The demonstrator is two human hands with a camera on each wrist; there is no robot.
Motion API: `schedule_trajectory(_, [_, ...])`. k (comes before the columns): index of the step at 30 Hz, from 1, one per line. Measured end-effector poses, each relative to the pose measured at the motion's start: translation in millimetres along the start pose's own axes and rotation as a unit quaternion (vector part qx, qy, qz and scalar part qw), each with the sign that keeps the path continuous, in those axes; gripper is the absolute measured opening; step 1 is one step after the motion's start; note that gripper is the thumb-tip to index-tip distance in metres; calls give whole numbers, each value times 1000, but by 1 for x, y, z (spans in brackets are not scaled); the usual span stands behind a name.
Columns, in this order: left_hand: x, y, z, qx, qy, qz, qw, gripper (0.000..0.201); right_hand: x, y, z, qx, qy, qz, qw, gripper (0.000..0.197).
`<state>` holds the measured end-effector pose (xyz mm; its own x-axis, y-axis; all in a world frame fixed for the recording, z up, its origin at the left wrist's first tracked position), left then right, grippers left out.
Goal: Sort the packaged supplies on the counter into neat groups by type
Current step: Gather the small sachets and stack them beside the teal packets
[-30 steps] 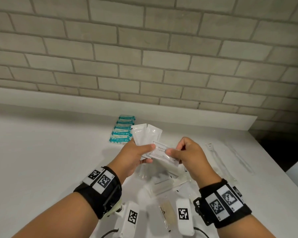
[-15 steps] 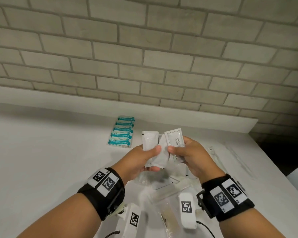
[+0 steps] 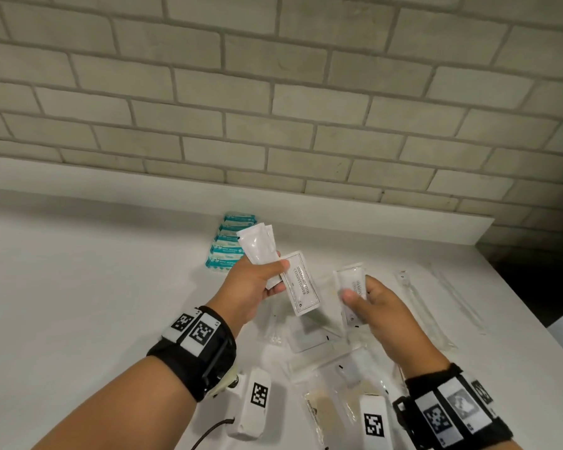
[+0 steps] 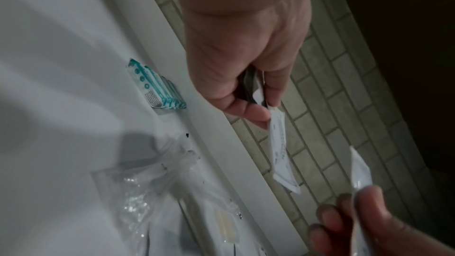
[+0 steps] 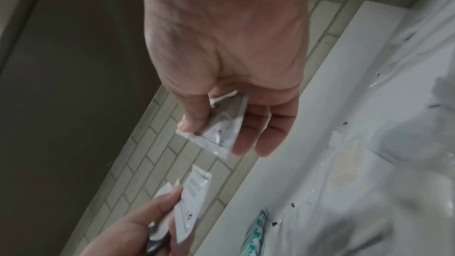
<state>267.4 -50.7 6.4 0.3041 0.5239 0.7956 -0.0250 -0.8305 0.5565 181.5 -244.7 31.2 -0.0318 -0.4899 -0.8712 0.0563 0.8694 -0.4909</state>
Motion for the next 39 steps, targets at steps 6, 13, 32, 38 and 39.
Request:
schedule_trajectory(6, [-9,26,-10,-80,-17,26,996,21,-22,27,12,-38,9,-5,999,25])
schedule_trajectory(13, [-1,23,-17,-113,-51,9,992,23,-6,10,29,51,72,134,987,45])
schedule_trajectory(32, [16,11,-7,-65,-23,-2,998,28,-35,16,17,-21,-84,-94,992,44])
schedule_trajectory(38, [24,6,-2,-41,41,34,998,23,-24,4,1,-11,18,43,999,12])
schedule_trajectory(39, [25,6,-1,-36,49,35,998,22,-22,10,-1,-46,32,50,997,16])
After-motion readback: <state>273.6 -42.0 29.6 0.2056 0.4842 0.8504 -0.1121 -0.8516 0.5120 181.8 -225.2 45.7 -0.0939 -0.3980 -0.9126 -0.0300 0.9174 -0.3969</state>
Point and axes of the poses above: each hand's wrist, its own z-axis towards the middle knuckle, its own y-axis out of the palm, x = y × z, the point moved 8 cm from there along z, towards the middle knuckle, and after that the axes turned 12 degrees about -z, right-handed, at the moved point
